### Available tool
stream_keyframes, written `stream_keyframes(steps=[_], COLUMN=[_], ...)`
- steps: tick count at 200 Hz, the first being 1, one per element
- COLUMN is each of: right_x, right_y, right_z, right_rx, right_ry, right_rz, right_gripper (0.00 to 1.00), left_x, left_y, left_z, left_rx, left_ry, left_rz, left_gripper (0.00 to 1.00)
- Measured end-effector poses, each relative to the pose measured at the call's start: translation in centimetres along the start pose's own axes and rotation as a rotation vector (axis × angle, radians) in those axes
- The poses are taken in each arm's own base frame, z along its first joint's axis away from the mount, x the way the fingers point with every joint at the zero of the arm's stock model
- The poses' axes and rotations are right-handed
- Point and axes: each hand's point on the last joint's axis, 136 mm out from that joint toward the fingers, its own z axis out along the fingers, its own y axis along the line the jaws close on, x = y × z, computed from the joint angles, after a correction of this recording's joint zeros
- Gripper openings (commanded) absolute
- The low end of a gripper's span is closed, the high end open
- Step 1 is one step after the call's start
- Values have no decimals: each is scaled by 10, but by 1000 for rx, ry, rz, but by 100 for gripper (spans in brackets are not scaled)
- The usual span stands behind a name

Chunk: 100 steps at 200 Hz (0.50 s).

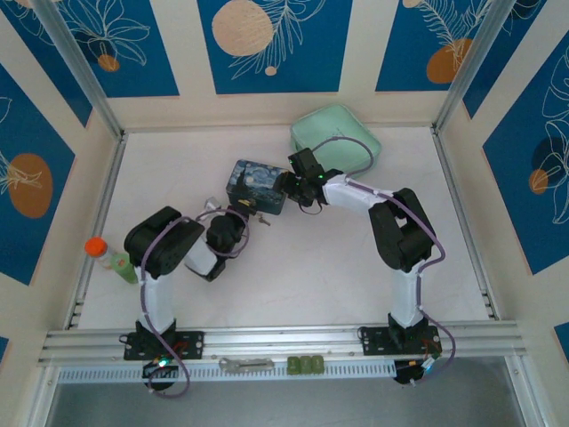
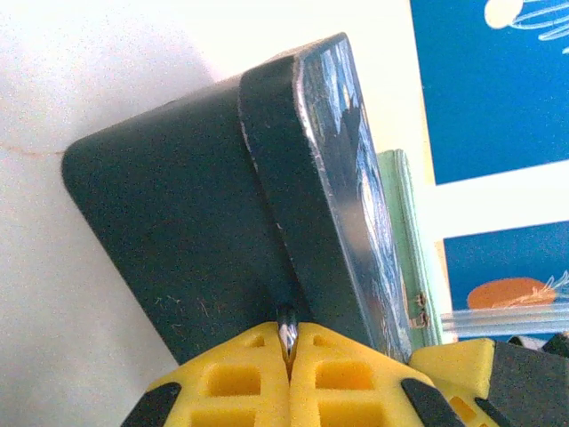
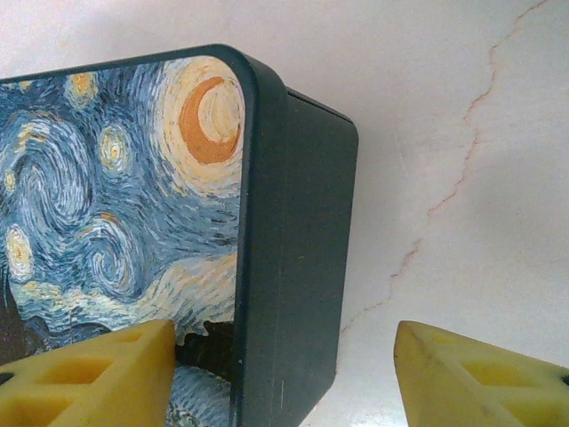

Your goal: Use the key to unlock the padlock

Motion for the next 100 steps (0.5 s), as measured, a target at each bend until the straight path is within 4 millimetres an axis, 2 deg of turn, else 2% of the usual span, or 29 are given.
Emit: stream_keyframes(steps=[65, 100], right_x=[9, 4], right_y=[8, 6], right_z=[1, 1], right_rx=[-9, 3], right_ry=[7, -11], right_rz=[-4, -3], right_gripper=[64, 64], left_x=[-12, -34], left_y=[6, 0], left_z=[-17, -21], left_rx=[-38, -39], left_ry=[-135, -241], left_rz=[-36, -26], left_gripper=[0, 0])
